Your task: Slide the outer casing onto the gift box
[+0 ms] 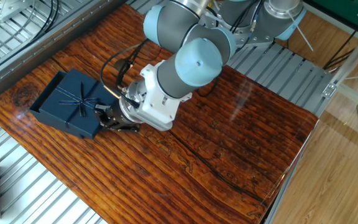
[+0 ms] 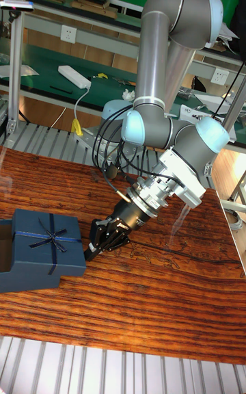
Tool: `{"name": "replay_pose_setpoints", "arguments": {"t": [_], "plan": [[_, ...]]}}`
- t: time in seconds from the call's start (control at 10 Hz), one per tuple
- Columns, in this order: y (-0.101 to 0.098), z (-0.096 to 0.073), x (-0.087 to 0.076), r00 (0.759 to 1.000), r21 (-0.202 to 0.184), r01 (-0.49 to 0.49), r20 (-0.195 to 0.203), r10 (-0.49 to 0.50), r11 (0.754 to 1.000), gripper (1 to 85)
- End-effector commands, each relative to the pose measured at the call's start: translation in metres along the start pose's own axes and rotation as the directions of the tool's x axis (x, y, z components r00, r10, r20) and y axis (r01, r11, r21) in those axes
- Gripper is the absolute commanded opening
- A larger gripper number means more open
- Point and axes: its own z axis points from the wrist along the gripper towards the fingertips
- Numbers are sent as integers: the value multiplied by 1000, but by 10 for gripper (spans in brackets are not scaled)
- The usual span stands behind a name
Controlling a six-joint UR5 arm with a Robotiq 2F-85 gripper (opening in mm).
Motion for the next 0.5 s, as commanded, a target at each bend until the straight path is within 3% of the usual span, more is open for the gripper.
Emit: {"name": "replay_pose_setpoints", "arguments": {"t": [0.0,0.1,0.4], "plan": [[-1,1,3,1000,-27,-7,-2,7,1000,10],[-2,1,4,1000,-25,-5,-8,5,1000,10],[-31,-3,10,998,48,57,-19,-56,997,10]]}}
